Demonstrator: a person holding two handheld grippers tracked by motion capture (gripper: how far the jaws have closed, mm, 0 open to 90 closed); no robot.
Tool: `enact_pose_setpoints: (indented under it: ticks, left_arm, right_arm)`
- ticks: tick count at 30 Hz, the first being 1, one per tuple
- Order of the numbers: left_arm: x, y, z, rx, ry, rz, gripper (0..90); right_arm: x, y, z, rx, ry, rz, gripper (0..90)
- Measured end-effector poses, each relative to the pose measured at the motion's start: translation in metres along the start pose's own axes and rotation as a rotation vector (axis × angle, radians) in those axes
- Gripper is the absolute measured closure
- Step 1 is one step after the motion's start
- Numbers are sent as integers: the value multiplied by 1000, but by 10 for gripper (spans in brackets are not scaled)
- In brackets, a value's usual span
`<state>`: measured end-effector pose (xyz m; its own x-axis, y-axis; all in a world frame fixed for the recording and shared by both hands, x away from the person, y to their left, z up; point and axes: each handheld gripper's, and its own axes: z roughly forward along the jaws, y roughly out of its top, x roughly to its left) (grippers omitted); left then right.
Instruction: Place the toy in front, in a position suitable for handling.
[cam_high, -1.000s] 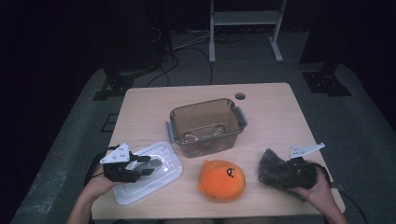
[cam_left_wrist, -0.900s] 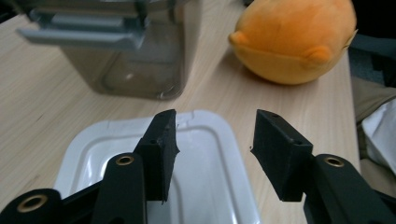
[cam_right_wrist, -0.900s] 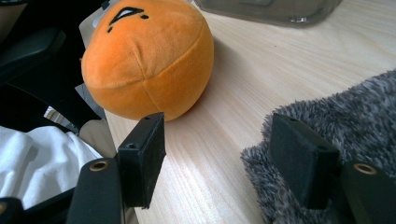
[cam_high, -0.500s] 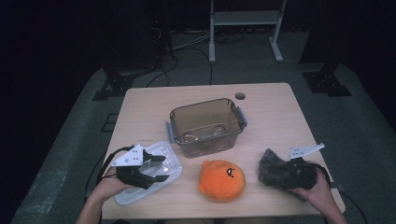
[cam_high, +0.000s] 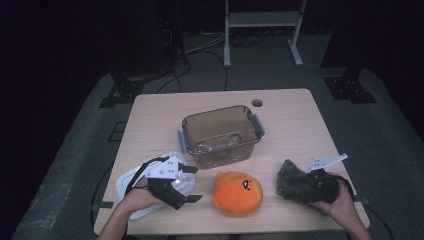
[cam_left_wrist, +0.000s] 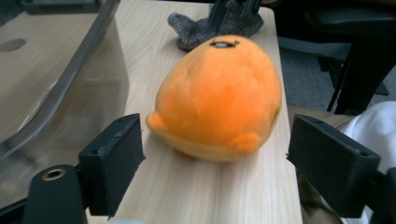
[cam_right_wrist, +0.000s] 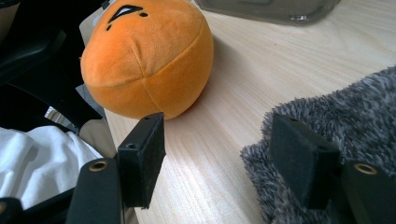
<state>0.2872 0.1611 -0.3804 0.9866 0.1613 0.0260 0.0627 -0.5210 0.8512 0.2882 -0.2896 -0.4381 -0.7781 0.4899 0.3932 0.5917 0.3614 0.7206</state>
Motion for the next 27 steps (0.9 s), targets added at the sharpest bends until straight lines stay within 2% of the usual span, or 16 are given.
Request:
enact_pose_setpoints:
  ticks: [5, 11, 21, 27]
  left_arm:
    - [1, 10, 14, -28, -30, -22, 110]
    - [2, 21, 27, -40, -49, -11, 99]
    - [8, 31, 50, -32, -85, -7, 122]
    - [10, 32, 60, -29, -89, -5, 121]
  right_arm:
    - [1, 0, 0, -1, 0, -3, 349]
    - [1, 0, -1, -1, 0, -3, 349]
    - [0, 0, -1, -1, -1, -5, 350]
    - [0, 0, -1, -2, -1, -5, 350]
